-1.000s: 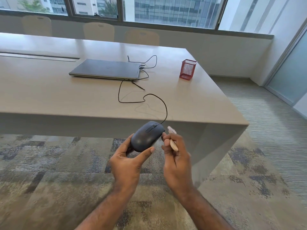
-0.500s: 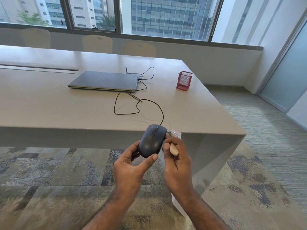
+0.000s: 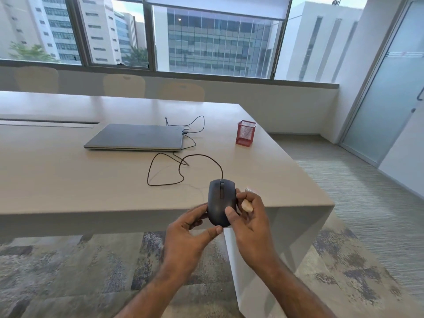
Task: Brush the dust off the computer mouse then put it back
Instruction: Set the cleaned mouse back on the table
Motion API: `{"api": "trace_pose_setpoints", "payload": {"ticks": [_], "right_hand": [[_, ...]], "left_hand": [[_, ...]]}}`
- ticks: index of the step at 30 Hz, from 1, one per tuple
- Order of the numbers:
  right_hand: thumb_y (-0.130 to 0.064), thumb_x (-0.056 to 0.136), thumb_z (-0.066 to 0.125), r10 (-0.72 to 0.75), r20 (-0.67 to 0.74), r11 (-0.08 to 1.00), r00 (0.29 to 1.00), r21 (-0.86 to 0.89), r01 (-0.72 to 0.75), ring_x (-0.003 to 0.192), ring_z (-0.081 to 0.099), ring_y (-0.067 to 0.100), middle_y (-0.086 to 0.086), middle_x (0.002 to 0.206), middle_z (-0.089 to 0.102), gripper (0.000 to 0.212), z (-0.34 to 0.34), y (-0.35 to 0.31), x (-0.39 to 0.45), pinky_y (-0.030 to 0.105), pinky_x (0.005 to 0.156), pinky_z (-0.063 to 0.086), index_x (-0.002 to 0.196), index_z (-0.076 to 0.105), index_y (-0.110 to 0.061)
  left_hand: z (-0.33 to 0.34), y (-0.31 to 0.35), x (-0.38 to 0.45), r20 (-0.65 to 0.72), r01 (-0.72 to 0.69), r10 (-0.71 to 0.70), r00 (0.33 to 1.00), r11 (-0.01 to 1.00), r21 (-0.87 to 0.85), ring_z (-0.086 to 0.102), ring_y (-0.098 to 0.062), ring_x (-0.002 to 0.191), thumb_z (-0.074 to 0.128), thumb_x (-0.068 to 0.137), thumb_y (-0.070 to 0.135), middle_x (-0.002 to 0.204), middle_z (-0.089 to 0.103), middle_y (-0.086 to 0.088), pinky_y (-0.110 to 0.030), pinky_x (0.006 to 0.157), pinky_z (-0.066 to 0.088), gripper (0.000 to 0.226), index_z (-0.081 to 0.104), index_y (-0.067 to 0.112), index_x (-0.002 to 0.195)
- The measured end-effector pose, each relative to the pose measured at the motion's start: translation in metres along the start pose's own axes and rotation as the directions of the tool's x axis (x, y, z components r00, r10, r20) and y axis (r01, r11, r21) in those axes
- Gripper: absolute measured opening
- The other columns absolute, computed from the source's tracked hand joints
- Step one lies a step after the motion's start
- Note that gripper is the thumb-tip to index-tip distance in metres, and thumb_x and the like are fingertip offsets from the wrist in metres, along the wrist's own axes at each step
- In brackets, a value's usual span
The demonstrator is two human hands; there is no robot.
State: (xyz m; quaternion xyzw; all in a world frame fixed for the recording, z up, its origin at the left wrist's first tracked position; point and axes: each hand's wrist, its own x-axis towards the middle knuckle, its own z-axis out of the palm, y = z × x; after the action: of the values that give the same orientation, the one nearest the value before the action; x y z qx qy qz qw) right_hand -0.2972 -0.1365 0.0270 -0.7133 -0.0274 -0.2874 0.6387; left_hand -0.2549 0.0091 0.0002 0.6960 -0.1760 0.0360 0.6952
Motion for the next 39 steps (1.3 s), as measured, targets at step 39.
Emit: {"api": "trace_pose_setpoints", "payload": {"ticks": [39], "right_hand": [[-0.032,0.068,0.09,0.289,0.157,0.83,0.944,-0.533,-0.165,0.115,0.055,0.013,-0.005,0.119,0.058,0.064,-0.088,0.097,0.199,0.021,0.087,0.045,0.115,0.046,-0.028]], "left_hand": [[0.09,-0.048,0.213,0.182,0.125,-0.183,0.966,0.949,0.29,0.068,0.005,0.093,0.097,0.065,0.023,0.084,0.076,0.019,-0.012,0.075,0.057,0.031,0.078,0.044,0.078]]}}
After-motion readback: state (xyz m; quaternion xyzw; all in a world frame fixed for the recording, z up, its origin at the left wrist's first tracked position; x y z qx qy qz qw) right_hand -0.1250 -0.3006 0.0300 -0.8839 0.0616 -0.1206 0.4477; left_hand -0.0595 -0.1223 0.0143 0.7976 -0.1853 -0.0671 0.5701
